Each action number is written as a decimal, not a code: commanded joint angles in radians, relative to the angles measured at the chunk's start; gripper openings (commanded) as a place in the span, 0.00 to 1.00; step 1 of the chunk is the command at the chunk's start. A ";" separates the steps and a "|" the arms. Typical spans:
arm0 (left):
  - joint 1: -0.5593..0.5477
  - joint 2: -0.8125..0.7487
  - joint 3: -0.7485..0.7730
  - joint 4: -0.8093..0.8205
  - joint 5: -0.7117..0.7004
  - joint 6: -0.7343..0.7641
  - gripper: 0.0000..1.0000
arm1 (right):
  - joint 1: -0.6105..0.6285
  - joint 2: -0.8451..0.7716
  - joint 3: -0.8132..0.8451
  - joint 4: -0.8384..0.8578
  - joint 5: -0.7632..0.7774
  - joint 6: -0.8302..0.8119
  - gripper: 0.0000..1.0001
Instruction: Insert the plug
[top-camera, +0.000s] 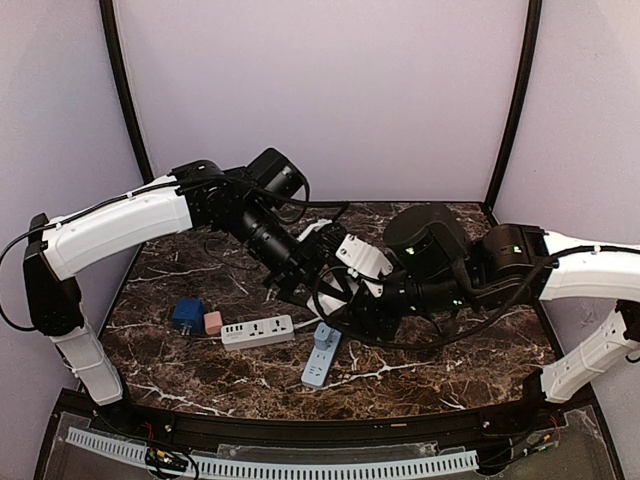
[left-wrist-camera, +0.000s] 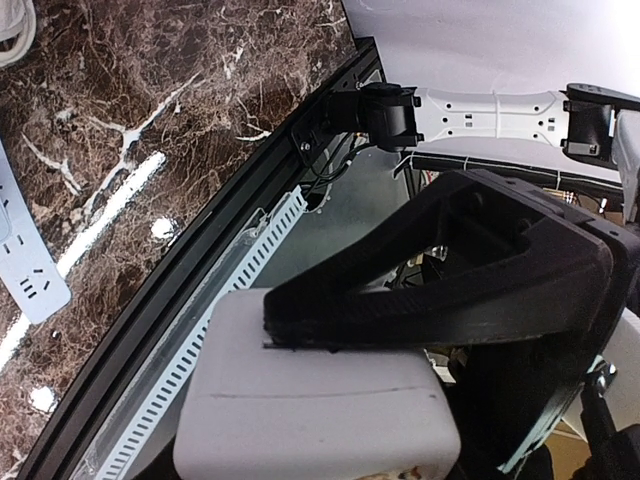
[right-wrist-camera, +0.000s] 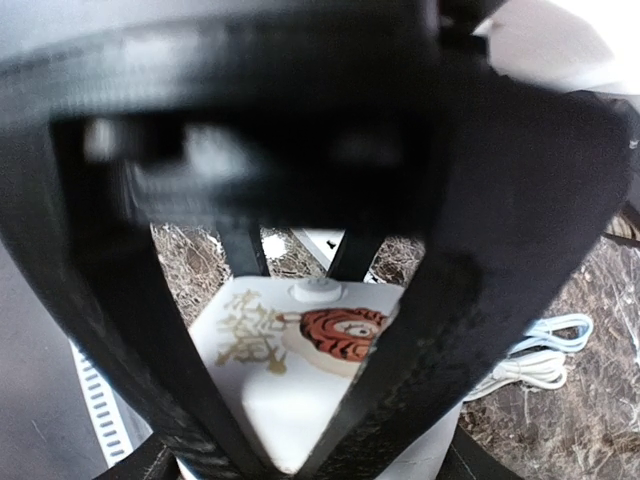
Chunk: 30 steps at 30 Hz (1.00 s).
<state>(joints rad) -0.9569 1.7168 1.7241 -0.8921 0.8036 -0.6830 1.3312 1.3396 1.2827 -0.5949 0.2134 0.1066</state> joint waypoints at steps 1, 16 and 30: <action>-0.005 -0.031 -0.031 0.026 0.015 -0.025 0.12 | 0.009 -0.008 0.020 0.041 0.002 0.011 0.78; 0.034 -0.125 -0.059 -0.082 -0.112 0.033 0.01 | 0.010 -0.107 -0.024 -0.040 -0.033 0.066 0.99; 0.060 -0.282 -0.080 -0.186 -0.253 0.219 0.01 | 0.011 -0.240 -0.163 -0.028 -0.046 0.180 0.99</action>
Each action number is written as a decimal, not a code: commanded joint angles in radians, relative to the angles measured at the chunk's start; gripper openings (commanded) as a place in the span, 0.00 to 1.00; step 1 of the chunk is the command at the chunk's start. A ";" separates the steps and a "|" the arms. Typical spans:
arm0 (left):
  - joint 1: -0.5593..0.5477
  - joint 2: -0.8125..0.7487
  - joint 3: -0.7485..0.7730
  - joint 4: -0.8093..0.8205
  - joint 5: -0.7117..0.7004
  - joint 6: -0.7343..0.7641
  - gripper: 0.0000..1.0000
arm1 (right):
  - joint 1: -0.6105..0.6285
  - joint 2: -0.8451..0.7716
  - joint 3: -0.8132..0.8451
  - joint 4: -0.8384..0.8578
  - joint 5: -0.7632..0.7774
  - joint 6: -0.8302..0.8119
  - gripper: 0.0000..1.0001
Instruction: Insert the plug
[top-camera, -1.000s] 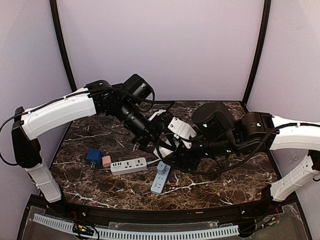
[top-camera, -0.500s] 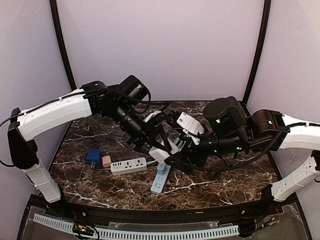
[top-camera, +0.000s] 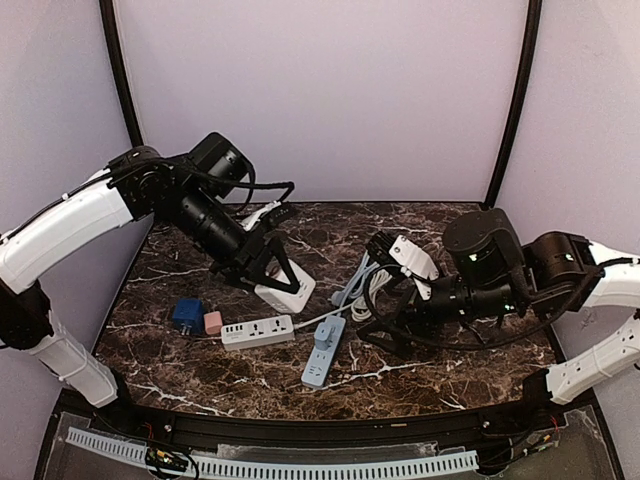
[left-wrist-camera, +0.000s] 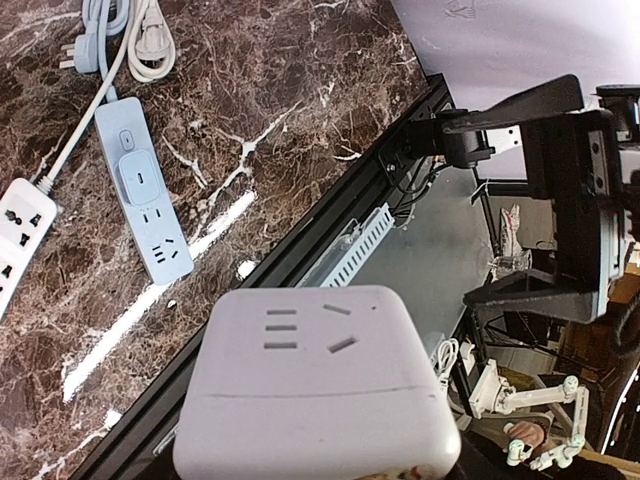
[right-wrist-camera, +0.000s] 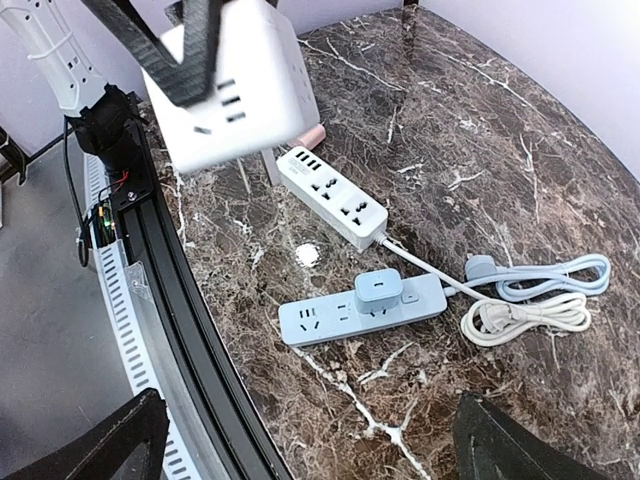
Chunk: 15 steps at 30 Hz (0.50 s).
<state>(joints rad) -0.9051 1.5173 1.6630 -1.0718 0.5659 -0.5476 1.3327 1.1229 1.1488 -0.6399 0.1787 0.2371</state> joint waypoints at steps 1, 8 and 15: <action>0.009 -0.093 -0.028 0.008 -0.014 0.092 0.01 | 0.010 -0.025 -0.031 0.018 -0.015 0.054 0.99; 0.009 -0.170 -0.046 0.041 -0.056 0.189 0.01 | 0.008 -0.030 -0.040 0.018 -0.031 0.078 0.99; 0.011 -0.206 -0.073 0.054 -0.080 0.306 0.01 | 0.009 -0.044 -0.060 0.029 -0.030 0.097 0.99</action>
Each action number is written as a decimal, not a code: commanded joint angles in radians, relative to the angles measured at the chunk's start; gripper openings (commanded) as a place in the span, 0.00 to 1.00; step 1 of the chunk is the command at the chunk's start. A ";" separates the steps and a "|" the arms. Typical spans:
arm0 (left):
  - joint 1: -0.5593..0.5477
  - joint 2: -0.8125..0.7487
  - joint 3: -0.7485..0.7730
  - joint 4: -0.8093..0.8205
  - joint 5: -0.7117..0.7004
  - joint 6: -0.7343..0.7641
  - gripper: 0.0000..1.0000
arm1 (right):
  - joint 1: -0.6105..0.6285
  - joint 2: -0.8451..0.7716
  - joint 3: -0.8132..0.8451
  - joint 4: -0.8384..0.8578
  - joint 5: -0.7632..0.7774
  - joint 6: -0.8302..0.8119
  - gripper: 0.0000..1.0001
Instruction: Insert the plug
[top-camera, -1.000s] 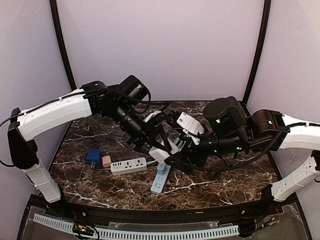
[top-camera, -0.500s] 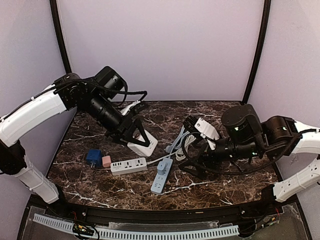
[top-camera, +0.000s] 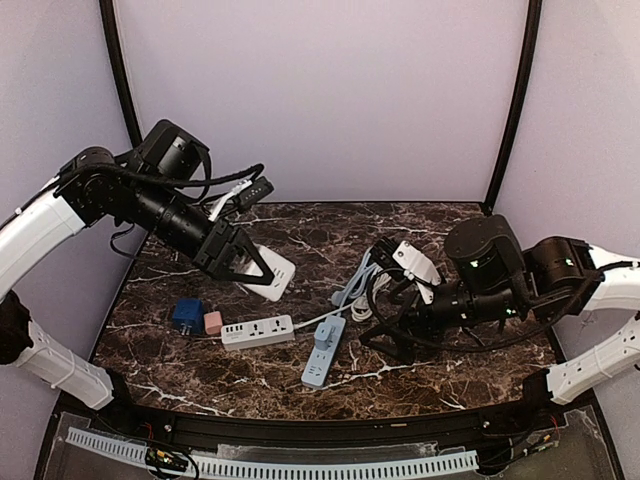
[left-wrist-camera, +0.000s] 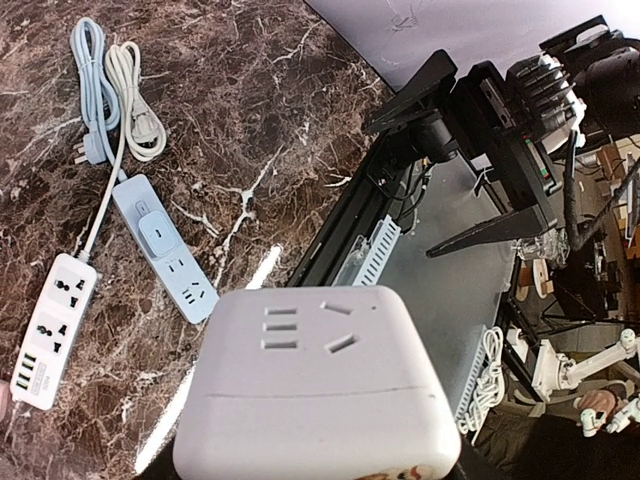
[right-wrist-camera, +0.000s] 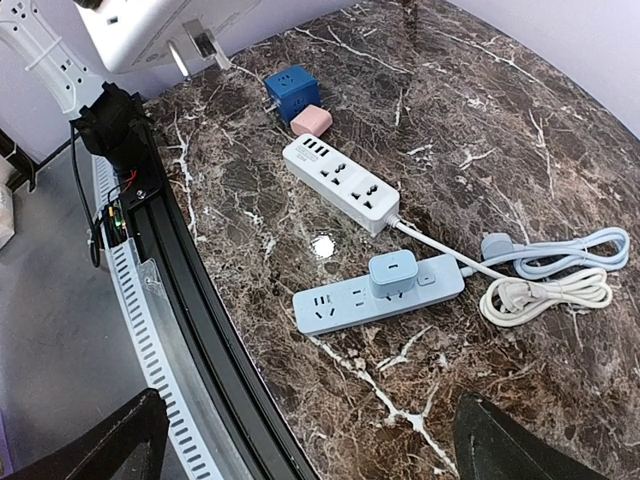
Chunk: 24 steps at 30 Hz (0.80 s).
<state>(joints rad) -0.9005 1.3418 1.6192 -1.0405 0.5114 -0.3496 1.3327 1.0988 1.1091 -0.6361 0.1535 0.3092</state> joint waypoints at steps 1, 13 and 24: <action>0.007 -0.035 -0.036 0.016 -0.037 0.122 0.01 | 0.008 -0.021 -0.021 0.028 -0.005 0.028 0.99; 0.014 -0.081 -0.078 -0.017 -0.203 0.486 0.01 | 0.008 -0.040 -0.059 0.027 0.007 0.054 0.99; 0.021 0.012 -0.096 -0.203 -0.326 0.927 0.01 | 0.009 -0.041 -0.071 -0.004 0.023 0.087 0.99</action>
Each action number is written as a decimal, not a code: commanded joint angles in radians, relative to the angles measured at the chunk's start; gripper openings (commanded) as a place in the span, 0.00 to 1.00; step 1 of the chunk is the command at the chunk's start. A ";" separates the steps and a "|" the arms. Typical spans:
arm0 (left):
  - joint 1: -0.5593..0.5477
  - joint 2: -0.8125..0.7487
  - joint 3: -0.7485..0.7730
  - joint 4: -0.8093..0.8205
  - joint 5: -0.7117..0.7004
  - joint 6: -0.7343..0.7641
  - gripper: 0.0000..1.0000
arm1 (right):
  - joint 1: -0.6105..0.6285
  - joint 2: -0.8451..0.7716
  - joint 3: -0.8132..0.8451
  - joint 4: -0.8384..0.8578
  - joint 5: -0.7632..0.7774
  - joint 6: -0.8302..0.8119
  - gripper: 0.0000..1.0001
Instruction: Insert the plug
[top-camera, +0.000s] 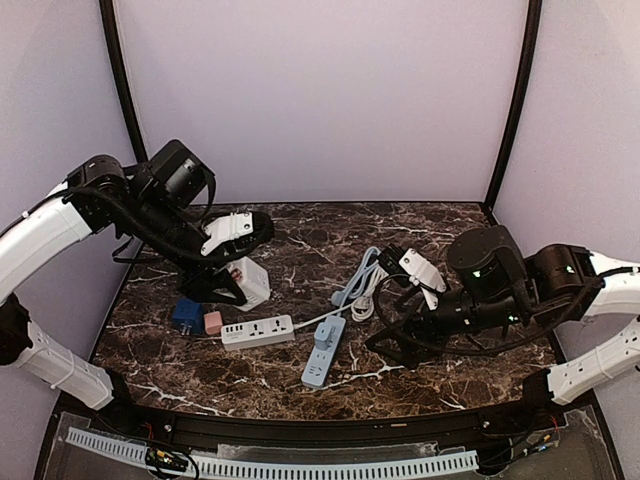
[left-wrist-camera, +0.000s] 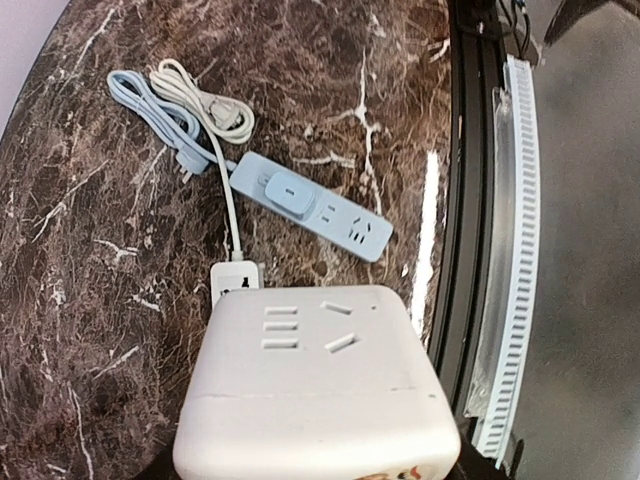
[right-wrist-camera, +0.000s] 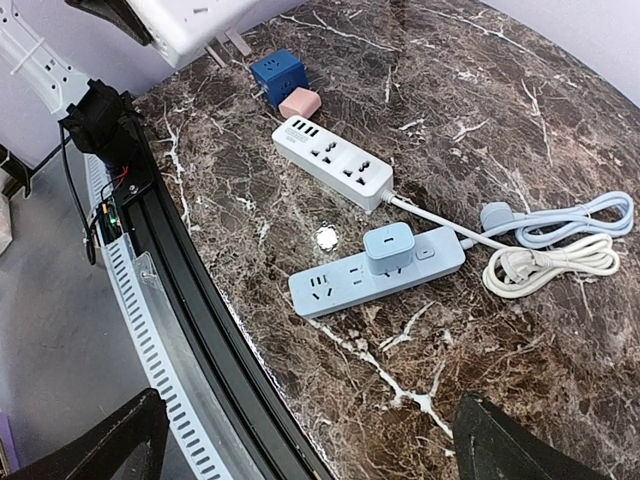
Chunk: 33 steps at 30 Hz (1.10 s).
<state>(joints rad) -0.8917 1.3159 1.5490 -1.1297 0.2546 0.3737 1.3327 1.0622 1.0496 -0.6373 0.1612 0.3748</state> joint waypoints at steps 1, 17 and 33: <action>0.024 0.046 -0.031 -0.123 -0.069 0.246 0.01 | 0.009 -0.002 -0.012 -0.003 0.015 0.021 0.99; 0.169 0.271 -0.067 -0.058 0.065 0.326 0.01 | 0.009 0.091 0.042 -0.111 0.107 0.089 0.99; 0.175 0.461 0.002 -0.035 0.118 0.319 0.01 | 0.009 0.091 0.063 -0.209 0.139 0.160 0.99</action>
<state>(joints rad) -0.7216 1.7576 1.5238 -1.1423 0.3504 0.7033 1.3331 1.1458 1.0836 -0.8192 0.2840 0.5129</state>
